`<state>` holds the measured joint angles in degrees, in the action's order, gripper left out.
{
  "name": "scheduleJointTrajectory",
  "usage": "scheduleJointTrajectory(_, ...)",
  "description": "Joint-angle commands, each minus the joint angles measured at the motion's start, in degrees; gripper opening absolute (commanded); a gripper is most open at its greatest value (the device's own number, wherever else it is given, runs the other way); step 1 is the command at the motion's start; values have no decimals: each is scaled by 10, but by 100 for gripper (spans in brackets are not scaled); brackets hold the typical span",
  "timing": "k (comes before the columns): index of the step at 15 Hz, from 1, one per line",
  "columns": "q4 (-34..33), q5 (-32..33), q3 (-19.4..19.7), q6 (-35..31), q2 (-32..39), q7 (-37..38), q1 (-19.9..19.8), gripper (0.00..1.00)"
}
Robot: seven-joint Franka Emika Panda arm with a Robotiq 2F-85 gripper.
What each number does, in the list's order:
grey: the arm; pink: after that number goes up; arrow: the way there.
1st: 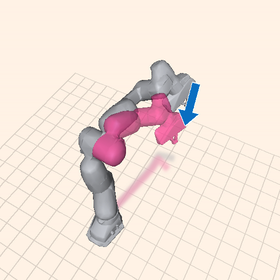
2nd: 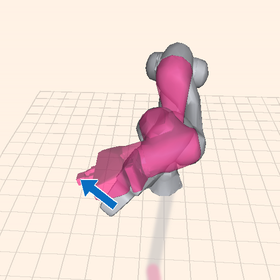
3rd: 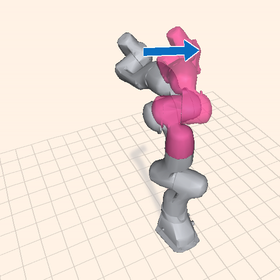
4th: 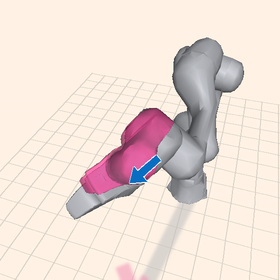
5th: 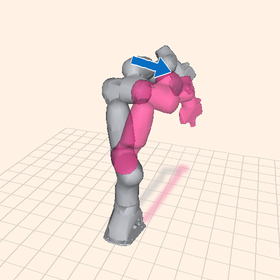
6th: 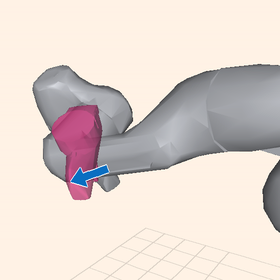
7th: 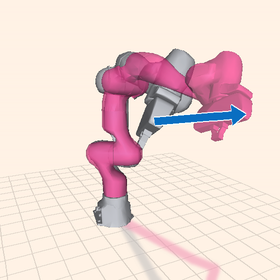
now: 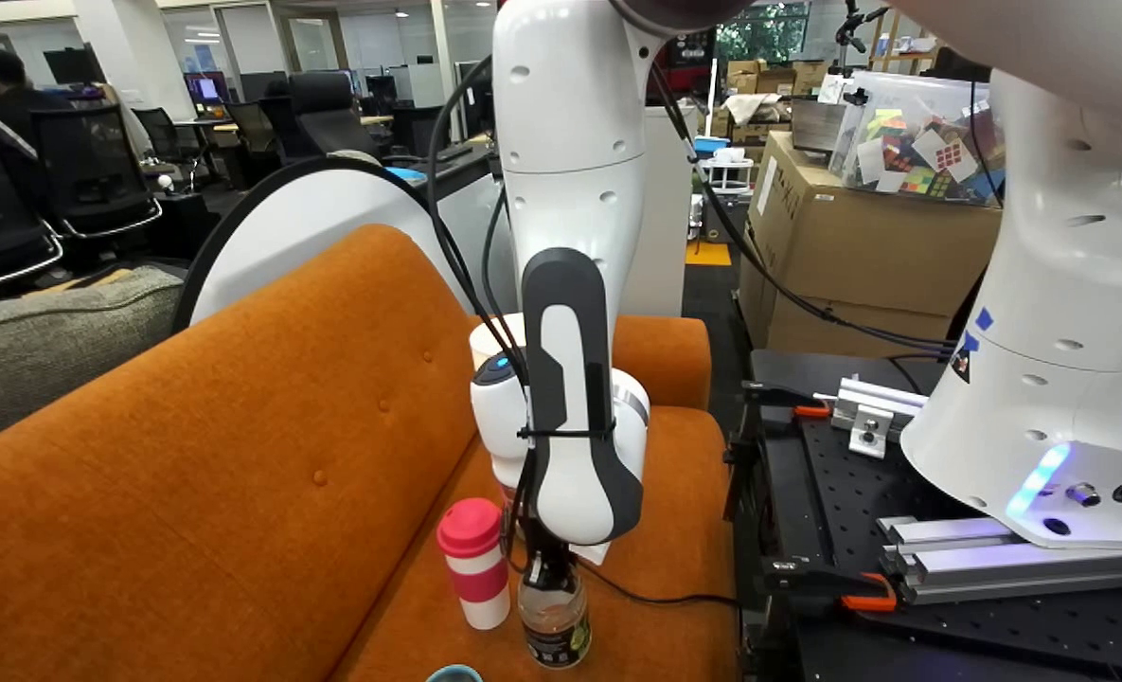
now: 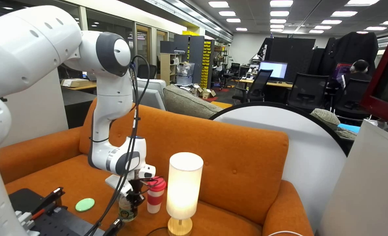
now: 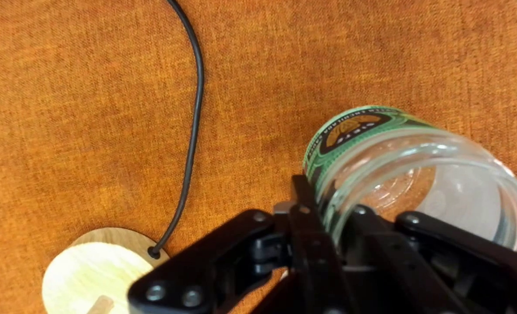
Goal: Move the jar to the right
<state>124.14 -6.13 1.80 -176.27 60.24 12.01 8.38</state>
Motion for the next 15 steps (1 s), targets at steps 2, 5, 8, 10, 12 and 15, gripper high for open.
scheduleJointTrajectory(2, -2, -5, 0, 2, 1, -3, 1, 10)
scheduleJointTrajectory(5, -26, -20, -24, -20, 28, 3, -39, 2)
scheduleJointTrajectory(8, -46, -45, -35, -40, 58, 13, -64, 2)
scheduleJointTrajectory(10, -56, -54, -38, -53, 74, 17, -77, 2)
scheduleJointTrajectory(12, -61, -58, -45, -62, 82, 17, -89, 2)
scheduleJointTrajectory(15, -60, -57, -51, -60, 81, 17, -92, 36)
